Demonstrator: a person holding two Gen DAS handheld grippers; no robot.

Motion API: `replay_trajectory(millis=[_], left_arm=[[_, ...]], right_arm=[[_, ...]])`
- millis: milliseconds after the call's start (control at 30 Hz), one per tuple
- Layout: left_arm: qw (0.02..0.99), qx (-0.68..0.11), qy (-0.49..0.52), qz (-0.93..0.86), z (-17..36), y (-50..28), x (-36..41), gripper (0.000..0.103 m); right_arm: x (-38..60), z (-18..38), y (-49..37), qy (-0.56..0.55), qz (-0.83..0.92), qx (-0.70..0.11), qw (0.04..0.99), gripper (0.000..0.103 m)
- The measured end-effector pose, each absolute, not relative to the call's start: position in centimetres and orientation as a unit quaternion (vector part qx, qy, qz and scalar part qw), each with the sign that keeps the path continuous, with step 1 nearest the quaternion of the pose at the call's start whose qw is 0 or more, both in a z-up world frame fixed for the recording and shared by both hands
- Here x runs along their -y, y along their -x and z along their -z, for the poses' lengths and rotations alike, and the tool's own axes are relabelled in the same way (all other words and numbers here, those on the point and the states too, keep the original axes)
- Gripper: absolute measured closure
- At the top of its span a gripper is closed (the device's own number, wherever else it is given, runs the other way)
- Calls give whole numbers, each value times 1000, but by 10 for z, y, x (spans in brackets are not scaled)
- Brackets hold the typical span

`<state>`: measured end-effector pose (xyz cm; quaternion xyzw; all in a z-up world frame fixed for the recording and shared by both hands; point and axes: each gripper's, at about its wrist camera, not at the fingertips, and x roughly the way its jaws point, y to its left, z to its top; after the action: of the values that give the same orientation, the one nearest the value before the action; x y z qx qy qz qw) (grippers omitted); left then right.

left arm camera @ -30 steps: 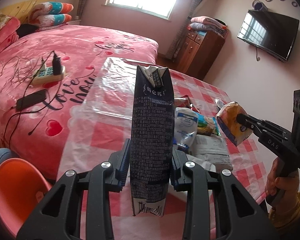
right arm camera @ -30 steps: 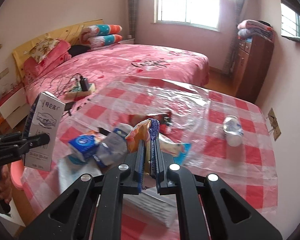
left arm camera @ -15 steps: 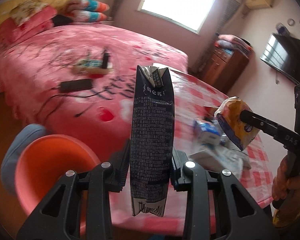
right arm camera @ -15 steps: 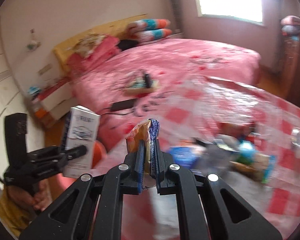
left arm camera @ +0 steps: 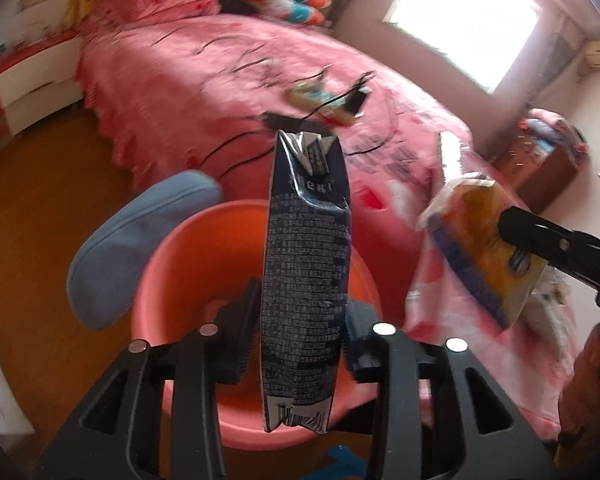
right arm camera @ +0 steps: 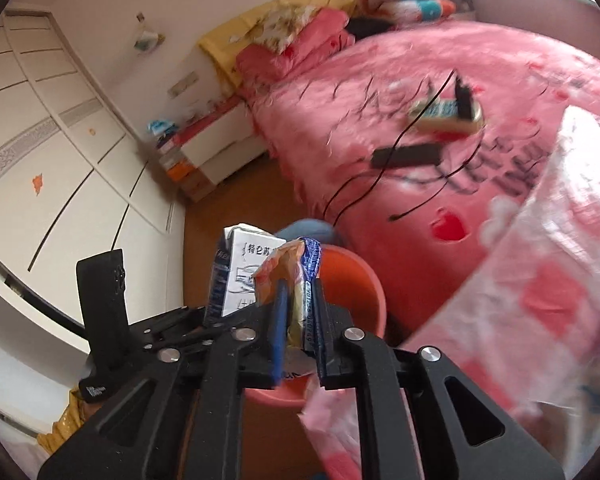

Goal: Collect trash

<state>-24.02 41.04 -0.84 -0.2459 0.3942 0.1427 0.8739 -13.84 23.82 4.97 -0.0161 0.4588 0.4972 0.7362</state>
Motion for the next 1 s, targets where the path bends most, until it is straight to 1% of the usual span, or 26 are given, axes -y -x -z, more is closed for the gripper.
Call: replay_trajectory(millis=[33,67,133,233,367,400,433,467,767,1000], left_arm=[[872,-396,244,-151,12,242,-412,40],[872,-396,237,-165,16,243,-414,30],[871,-399,220,-185,21,243,-415,27],[866,-404,217,-199,24,242,-419,25],[873,-389,218,-197,15,240,-414,21],[876,-385,216,-195,11,238,-411,19],[879,-382,212,-194,6,236,-407,19],[881,-379,211,-191,2,235,-404,18],[907,-348,194,-136,-35,216,-360,16],[917,-344,179,-98,-48,203,-320,16]], right_arm=[[-239,-45,141,16,-494,-461,737,53],[-238,-41,143,15,-489,-461,740,40],[-232,-34,143,8,-475,-463,748,30],[-215,-36,139,13,-455,-453,767,23],[-192,-48,139,25,-419,-426,802,22],[-188,-50,137,27,-412,-421,808,21],[-183,-53,136,30,-403,-413,816,15],[-177,-56,135,31,-394,-406,824,12],[-117,-69,130,27,-326,-376,867,11],[-72,-77,128,19,-279,-355,892,11]])
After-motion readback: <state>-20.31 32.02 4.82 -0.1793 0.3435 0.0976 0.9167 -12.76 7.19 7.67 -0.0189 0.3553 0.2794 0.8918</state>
